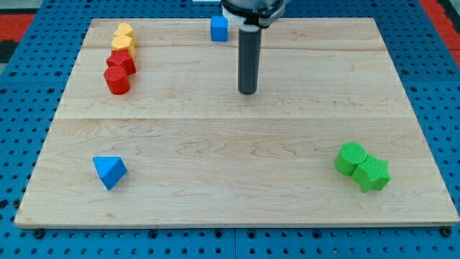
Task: Move the blue triangle diagonal to the bottom right of the red circle
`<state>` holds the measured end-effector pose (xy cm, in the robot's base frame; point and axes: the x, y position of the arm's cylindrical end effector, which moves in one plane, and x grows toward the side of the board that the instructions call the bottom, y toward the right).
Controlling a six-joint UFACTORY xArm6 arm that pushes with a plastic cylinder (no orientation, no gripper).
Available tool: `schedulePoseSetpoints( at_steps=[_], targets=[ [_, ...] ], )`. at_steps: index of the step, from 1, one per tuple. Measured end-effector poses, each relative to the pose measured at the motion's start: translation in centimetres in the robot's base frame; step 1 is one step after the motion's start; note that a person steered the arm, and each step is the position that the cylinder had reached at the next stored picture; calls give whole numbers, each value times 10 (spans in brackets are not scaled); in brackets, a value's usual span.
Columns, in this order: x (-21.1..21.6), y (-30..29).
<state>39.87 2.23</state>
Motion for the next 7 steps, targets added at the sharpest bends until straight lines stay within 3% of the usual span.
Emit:
schedulePoseSetpoints(
  at_steps=[4, 6, 7],
  targets=[
    [175, -103],
    [194, -195],
    [172, -209]
  ],
)
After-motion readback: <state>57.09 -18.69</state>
